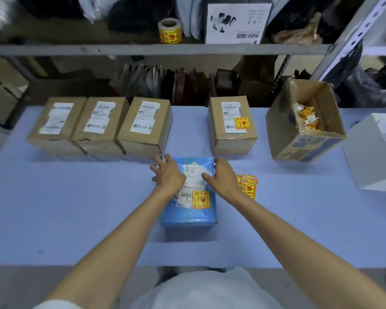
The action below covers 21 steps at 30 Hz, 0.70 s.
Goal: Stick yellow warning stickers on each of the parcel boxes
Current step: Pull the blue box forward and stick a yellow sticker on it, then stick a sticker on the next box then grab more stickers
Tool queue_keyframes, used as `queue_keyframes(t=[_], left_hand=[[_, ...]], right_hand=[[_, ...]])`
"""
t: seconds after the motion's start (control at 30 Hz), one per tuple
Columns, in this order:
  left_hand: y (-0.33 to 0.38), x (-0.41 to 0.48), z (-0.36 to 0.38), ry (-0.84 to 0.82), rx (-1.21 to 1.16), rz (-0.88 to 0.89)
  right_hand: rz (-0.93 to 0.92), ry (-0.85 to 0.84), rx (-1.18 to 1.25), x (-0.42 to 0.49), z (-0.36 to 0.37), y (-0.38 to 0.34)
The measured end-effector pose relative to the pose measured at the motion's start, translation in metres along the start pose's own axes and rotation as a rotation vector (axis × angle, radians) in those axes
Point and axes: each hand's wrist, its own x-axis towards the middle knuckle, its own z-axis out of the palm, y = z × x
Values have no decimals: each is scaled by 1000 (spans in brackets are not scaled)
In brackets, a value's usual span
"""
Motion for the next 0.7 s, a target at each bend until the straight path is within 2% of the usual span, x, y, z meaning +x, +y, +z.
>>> queue_keyframes(t=[0.07,0.2,0.37,0.53,0.6,0.7], left_hand=[[-19,0,2,-136,-61,-114],[-43,0,4,-255,-205,-90],[-51,10,4,-187,-518,81],[-54,25,10,-170,-406,86],[-51,24,7,-140,-382,108],[-42,28,2,-90,-466,156]], right_hand=[[97,0,68,-9,7,1],[191,-69,148,-28,20,3],[226,-62,433,-21,9,-13],[126,-107,218,-20,5,-19],[110,-129,227,-17,2,-21],[111,-124,278,-4,0,-27]])
